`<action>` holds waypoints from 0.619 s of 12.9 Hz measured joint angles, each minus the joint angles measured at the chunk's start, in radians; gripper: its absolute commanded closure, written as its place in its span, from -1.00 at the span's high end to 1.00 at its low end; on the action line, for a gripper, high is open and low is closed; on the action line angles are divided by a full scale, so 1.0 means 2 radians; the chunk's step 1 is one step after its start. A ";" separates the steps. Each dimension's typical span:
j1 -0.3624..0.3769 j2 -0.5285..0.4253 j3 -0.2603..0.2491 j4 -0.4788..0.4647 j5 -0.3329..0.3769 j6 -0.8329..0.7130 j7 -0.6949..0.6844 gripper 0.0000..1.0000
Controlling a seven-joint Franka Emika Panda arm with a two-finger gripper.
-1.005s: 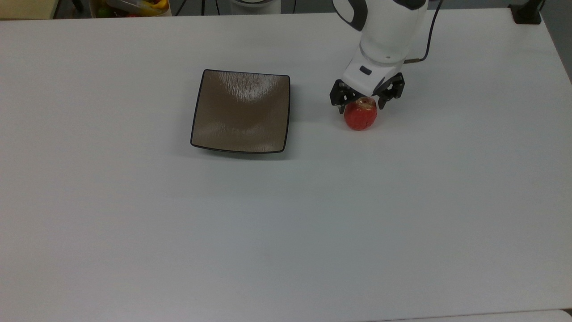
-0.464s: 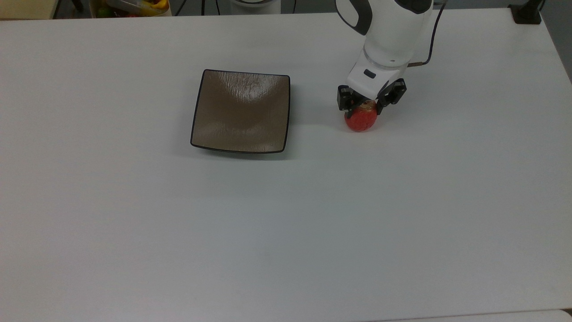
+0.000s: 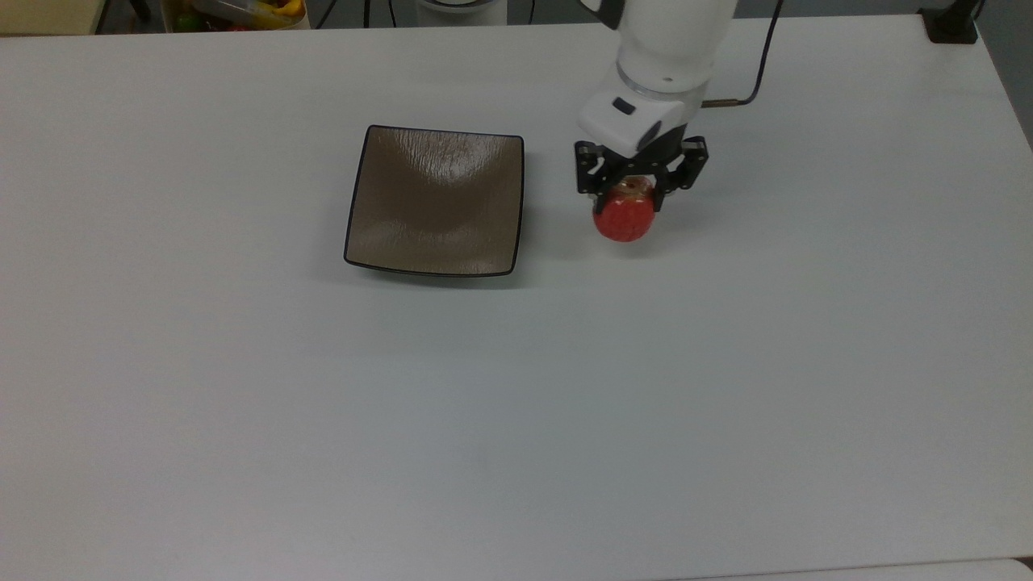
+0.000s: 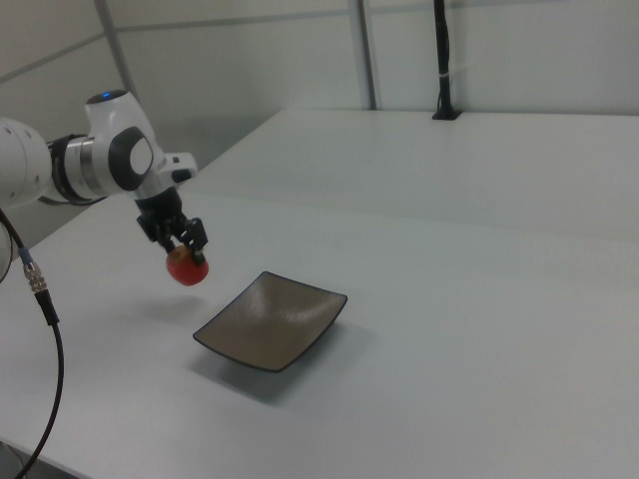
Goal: Apples placed on a ceramic plate
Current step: 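Lift the apple and carry it over the brown square plate, then lower the apple onto the plate center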
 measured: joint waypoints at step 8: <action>-0.074 -0.063 -0.022 -0.026 -0.003 -0.077 -0.074 -0.06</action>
